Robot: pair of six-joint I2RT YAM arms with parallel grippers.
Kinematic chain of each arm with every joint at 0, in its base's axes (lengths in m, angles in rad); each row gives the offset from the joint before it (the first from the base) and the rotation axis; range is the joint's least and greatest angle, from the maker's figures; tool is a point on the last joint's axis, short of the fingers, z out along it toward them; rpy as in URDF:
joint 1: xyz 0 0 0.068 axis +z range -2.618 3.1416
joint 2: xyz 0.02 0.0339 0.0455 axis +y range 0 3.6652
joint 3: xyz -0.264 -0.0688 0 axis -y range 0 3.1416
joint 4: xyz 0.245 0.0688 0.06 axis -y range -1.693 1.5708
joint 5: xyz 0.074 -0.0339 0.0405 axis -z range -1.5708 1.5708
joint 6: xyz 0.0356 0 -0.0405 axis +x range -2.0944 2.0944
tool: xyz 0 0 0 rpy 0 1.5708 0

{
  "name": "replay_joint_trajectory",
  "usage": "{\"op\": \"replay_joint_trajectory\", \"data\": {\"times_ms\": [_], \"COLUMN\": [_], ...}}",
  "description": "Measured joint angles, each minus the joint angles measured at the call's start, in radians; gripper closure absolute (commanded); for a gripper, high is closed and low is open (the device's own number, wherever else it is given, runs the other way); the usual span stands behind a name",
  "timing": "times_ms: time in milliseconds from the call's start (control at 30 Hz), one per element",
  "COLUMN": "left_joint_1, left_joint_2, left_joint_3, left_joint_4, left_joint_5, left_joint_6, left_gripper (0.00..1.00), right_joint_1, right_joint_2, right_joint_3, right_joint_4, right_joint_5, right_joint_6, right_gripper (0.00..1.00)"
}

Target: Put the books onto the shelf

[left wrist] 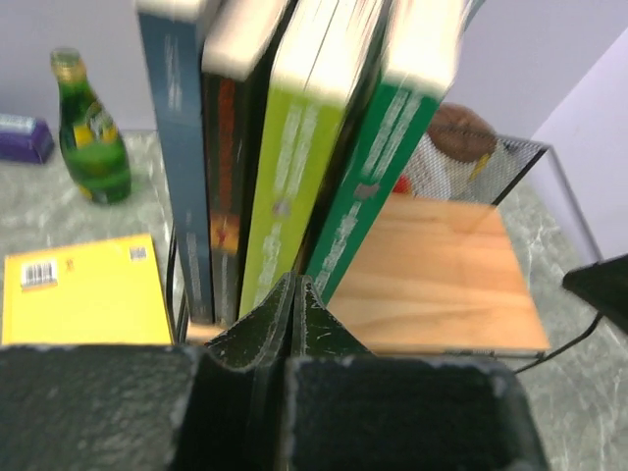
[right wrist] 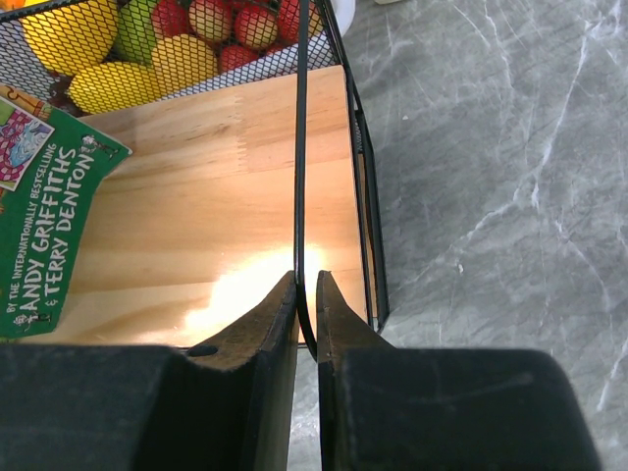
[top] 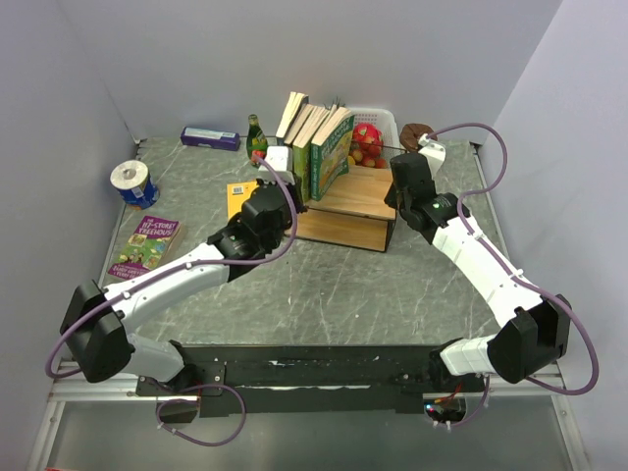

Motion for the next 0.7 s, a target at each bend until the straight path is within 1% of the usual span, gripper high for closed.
{"op": "replay_joint_trajectory", "data": {"times_ms": [100,133,200,233,300,333,367,433,500,567,667,700], "left_joint_1": [-0.002,-0.004,-0.015,-0.027,-0.043,-0.051,-0.057,-0.059,-0.050,-0.031,0.046,0.082], "left_joint_2": [0.011,0.027,0.069,0.087,0.093,0.087,0.080,0.063,0.032,-0.009,-0.075,-0.096], "left_joint_3": [0.069,0.128,0.259,0.323,0.374,0.380,0.379,0.359,0.311,0.259,0.209,0.196], "left_joint_4": [-0.004,-0.009,0.002,0.019,0.049,0.066,0.072,0.081,0.077,0.034,-0.051,-0.077], "left_joint_5": [0.003,0.003,0.000,-0.010,-0.026,-0.042,-0.061,-0.097,-0.142,-0.168,-0.170,-0.166], "left_joint_6": [0.038,0.064,0.114,0.142,0.174,0.187,0.197,0.209,0.212,0.183,0.095,0.065], "left_gripper": [0.91,0.90,0.89,0.88,0.87,0.87,0.88,0.87,0.86,0.86,0.87,0.87], "right_joint_1": [0.000,0.000,0.000,0.000,0.000,0.000,0.001,0.002,0.003,0.003,0.004,0.004], "right_joint_2": [0.000,0.000,0.000,0.000,-0.002,-0.003,-0.003,-0.003,-0.005,-0.014,-0.035,-0.040], "right_joint_3": [0.000,0.000,0.000,0.000,0.000,0.000,0.000,0.007,0.034,0.074,0.138,0.163], "right_joint_4": [0.000,0.000,-0.001,-0.002,-0.002,-0.003,-0.006,-0.023,-0.041,-0.050,-0.053,-0.053], "right_joint_5": [-0.002,-0.003,-0.002,-0.002,-0.001,-0.006,-0.008,-0.011,-0.013,-0.018,-0.026,-0.031], "right_joint_6": [0.000,0.000,0.000,0.000,0.001,0.008,0.012,0.013,0.014,0.013,0.014,0.016], "right_gripper": [1.00,0.97,0.86,0.73,0.62,0.55,0.52,0.47,0.46,0.45,0.45,0.48]}}
